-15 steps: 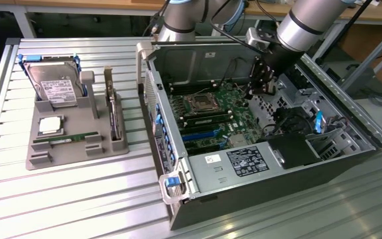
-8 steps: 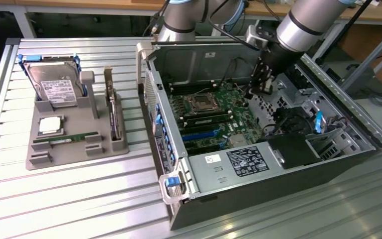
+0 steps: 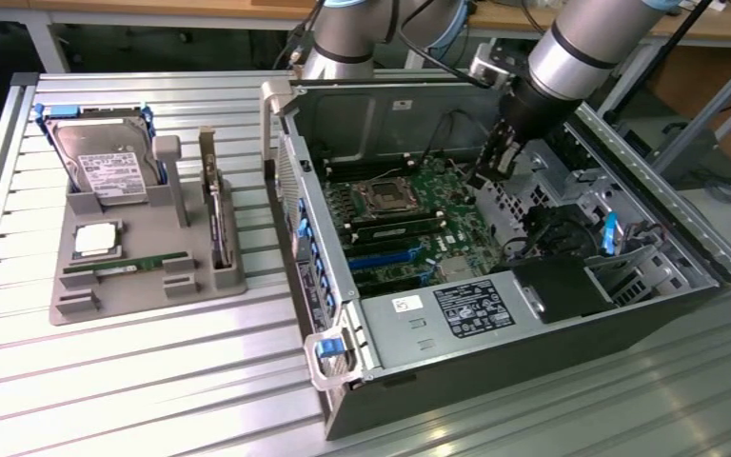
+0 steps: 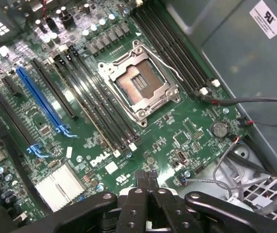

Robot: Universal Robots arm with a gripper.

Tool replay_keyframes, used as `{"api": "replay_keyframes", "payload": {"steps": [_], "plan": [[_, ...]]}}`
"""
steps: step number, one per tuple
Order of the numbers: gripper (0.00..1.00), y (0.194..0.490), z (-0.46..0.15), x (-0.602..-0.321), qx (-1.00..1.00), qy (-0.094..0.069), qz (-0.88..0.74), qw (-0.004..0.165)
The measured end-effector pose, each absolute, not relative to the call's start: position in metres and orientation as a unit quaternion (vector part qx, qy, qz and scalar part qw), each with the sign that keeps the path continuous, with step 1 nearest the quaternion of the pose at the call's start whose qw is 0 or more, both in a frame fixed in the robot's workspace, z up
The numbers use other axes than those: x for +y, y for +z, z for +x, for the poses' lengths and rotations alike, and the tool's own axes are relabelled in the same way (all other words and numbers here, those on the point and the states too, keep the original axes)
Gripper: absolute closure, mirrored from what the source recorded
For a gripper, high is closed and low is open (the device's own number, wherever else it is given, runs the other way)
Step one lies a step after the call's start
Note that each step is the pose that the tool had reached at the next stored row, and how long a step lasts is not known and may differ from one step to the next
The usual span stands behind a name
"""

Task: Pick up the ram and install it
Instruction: 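Press down the ram until it locks into place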

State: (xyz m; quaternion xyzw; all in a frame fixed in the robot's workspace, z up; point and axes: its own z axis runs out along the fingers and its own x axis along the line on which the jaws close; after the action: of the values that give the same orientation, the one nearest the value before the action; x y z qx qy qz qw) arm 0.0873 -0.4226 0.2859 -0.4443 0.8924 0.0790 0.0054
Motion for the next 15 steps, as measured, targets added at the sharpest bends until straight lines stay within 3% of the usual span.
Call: {"api": "replay_keyframes", "payload": {"steps": [15], "plan": [[0.9, 0.2852, 0.0873, -0.4226, 0.955, 0.077, -0.287, 0.019]]}}
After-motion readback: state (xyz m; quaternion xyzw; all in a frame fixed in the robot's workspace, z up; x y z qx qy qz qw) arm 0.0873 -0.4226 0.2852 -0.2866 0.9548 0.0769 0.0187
